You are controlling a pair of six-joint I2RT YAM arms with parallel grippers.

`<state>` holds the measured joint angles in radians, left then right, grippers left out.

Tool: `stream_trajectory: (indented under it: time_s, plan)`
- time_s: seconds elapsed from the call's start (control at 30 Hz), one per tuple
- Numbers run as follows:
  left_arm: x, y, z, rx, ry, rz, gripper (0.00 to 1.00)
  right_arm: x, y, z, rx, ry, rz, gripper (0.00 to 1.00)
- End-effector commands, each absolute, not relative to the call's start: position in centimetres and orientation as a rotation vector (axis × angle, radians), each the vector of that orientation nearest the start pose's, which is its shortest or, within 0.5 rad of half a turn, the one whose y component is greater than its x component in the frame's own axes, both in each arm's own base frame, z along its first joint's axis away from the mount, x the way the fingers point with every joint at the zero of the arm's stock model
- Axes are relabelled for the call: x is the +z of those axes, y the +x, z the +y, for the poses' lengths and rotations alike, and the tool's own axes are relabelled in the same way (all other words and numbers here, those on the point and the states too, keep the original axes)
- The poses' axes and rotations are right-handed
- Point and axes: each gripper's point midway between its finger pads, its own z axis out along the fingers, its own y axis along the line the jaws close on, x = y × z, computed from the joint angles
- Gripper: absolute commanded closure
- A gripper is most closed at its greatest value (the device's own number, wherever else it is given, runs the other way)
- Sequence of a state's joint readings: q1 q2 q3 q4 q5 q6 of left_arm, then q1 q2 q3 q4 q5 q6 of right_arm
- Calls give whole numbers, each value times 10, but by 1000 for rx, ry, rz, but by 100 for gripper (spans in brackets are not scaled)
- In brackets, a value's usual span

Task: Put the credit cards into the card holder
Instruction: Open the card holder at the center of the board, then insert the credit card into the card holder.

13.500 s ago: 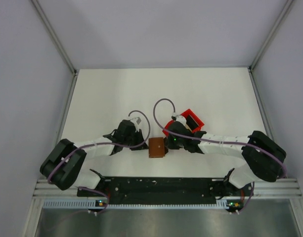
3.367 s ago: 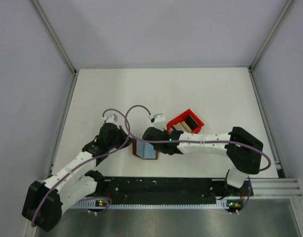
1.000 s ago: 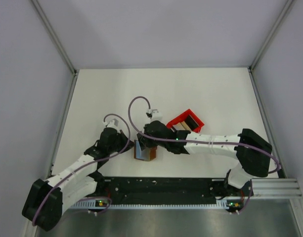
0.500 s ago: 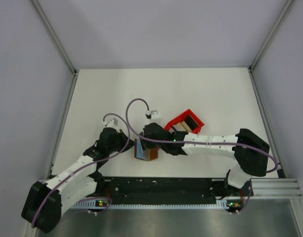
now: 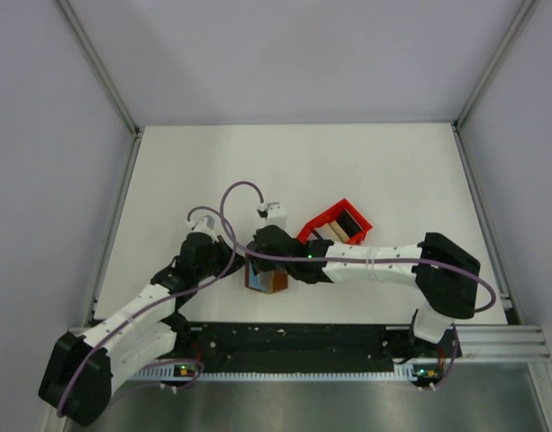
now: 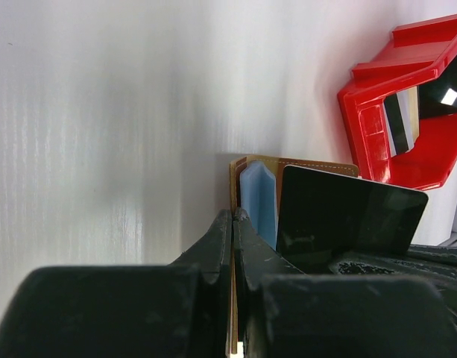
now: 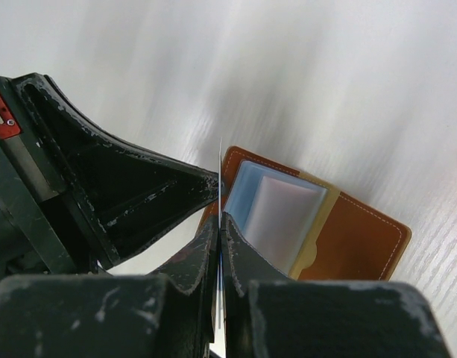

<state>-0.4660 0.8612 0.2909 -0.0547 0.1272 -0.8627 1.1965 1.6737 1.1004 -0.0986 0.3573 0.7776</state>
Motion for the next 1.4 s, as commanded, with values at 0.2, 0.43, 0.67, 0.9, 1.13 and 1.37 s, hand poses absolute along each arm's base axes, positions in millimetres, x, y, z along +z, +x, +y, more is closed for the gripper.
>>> stream_trajectory:
  time_s: [0.2, 0.43, 0.67, 0.9, 1.13, 1.37]
  plan:
    - [90, 224, -176, -906, -365, 2229, 100, 109, 207, 411, 536, -244, 2258, 100]
    - [84, 225, -171, -867, -375, 2238, 100, 110, 206, 387, 485, -223, 2254, 100]
    - [57, 223, -159, -773, -408, 2284, 100, 90, 193, 377, 648, -230, 2336, 100]
    - [35, 222, -157, -748, -439, 2307, 100, 70, 198, 367, 950, -107, 2383, 100]
    - [20, 225, -144, -635, -448, 2326, 100, 69, 202, 365, 1185, -41, 2377, 100]
    - [17, 228, -146, -635, -443, 2332, 100, 61, 201, 364, 1225, -22, 2404, 100]
